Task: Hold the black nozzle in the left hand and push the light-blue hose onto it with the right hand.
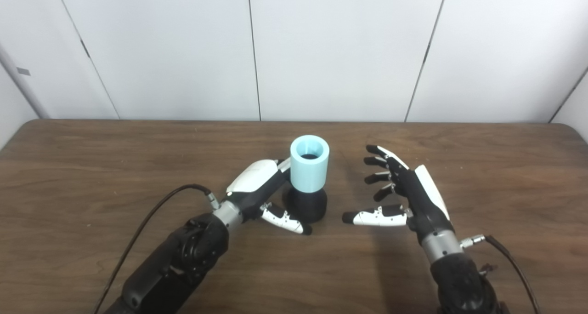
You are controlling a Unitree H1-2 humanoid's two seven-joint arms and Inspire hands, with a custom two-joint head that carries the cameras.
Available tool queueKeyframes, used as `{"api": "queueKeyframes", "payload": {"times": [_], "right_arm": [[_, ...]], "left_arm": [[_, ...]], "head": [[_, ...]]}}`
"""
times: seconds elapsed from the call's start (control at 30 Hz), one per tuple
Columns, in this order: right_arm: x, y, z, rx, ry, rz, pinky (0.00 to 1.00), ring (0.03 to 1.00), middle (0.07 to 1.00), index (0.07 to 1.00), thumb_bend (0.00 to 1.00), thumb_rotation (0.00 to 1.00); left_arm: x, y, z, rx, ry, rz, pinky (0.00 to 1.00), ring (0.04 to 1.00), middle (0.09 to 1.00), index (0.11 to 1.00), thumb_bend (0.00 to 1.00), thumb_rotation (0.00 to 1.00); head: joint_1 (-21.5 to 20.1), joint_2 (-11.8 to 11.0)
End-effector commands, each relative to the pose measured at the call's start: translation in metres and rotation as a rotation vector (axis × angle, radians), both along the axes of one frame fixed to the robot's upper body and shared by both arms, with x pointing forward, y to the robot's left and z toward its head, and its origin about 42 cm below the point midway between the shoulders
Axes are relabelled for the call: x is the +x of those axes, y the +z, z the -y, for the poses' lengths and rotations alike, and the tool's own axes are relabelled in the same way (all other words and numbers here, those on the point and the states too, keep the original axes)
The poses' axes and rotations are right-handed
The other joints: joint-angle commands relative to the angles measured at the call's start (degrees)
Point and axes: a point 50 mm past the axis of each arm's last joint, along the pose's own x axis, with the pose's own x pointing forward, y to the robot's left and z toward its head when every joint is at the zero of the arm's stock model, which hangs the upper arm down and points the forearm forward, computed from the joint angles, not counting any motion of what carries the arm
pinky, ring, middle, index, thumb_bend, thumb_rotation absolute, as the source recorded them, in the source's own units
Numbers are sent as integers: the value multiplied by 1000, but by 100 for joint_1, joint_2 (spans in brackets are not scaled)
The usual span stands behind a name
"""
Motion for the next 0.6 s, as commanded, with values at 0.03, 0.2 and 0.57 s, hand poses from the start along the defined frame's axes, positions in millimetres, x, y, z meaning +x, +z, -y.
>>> {"api": "queueKeyframes", "payload": {"times": [0.03,0.2,0.57], "right_arm": [[2,13,1,14,3,85,476,678,819,874,717,0],[-1,13,3,32,-10,86,480,674,820,872,716,0],[-7,6,11,87,-73,133,504,666,771,810,707,0]], "left_arm": [[-4,-22,-38,95,119,-105,1000,1000,980,987,997,239],[-11,-18,-64,46,204,-81,1000,979,942,952,922,147],[-33,7,-96,-567,474,12,617,687,702,724,668,19]], "head": [[-13,15],[-25,12],[-206,-3]]}}
